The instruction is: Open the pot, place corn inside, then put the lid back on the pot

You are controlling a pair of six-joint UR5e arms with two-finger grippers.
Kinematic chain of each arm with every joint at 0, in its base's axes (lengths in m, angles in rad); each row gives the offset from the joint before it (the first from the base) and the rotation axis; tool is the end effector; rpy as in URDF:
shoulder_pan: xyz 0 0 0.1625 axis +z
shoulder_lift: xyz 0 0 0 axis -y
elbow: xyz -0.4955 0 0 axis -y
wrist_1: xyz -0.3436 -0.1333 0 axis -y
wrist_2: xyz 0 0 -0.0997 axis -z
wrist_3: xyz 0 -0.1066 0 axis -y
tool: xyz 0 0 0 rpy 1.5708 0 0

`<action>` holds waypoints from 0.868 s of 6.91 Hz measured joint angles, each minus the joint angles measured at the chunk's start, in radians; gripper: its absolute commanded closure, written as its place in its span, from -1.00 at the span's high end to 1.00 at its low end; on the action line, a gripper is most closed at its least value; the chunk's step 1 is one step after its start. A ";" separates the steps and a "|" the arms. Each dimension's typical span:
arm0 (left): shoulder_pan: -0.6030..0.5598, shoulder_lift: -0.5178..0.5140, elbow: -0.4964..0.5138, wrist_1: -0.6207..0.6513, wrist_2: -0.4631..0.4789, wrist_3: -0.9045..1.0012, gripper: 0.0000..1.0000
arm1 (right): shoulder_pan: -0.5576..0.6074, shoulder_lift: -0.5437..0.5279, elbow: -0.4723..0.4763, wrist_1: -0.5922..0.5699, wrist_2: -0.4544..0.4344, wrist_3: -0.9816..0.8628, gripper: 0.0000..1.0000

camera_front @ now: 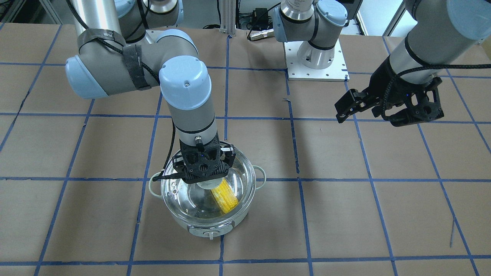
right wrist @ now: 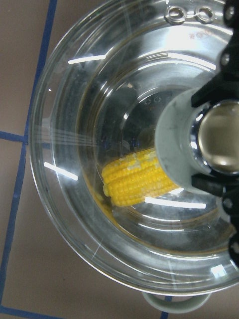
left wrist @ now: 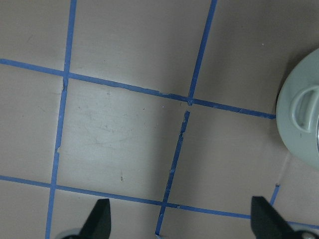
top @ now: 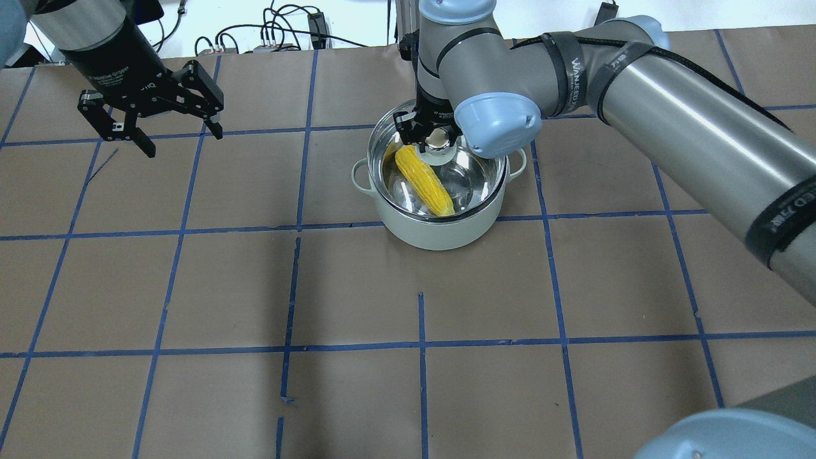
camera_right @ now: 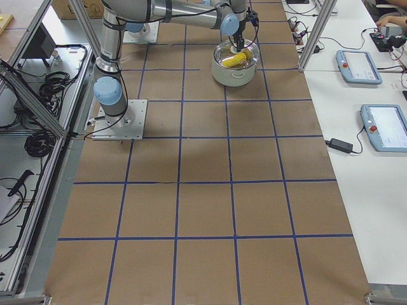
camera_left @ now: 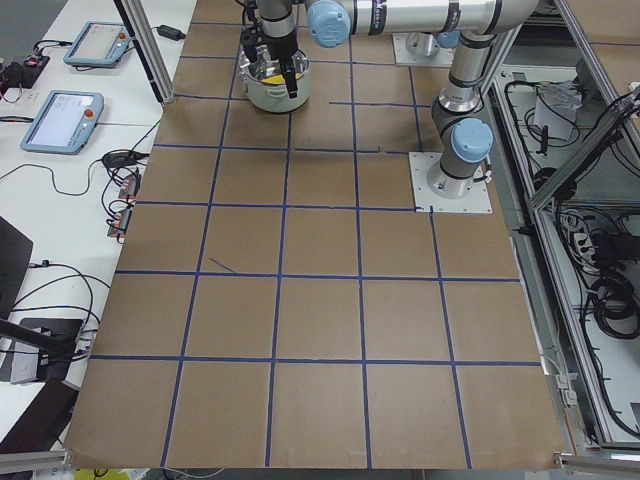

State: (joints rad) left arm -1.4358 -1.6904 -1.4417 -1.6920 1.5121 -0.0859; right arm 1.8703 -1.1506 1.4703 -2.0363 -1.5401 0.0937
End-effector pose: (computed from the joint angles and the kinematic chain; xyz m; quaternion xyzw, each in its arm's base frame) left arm -0.0723 -0.5042 0.5409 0.1116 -0.9917 -0.0551 0.0307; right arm 0.3200 -0.5736 0.4160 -0.1035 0.9918 -0.0684 0.0292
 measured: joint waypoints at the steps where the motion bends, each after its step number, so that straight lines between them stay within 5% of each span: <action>1: 0.000 -0.001 0.000 0.000 -0.001 0.000 1.00 | 0.000 -0.001 0.002 0.001 0.000 0.000 -0.56; 5: 0.000 -0.002 -0.001 0.000 -0.003 -0.002 1.00 | 0.000 -0.007 0.006 0.021 0.000 0.000 -0.56; 6: 0.000 -0.002 -0.001 0.000 -0.004 -0.002 1.00 | 0.000 -0.007 0.006 0.024 0.000 0.001 -0.42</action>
State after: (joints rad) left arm -1.4358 -1.6920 -1.4430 -1.6920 1.5084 -0.0874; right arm 1.8701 -1.1580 1.4766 -2.0125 -1.5402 0.0946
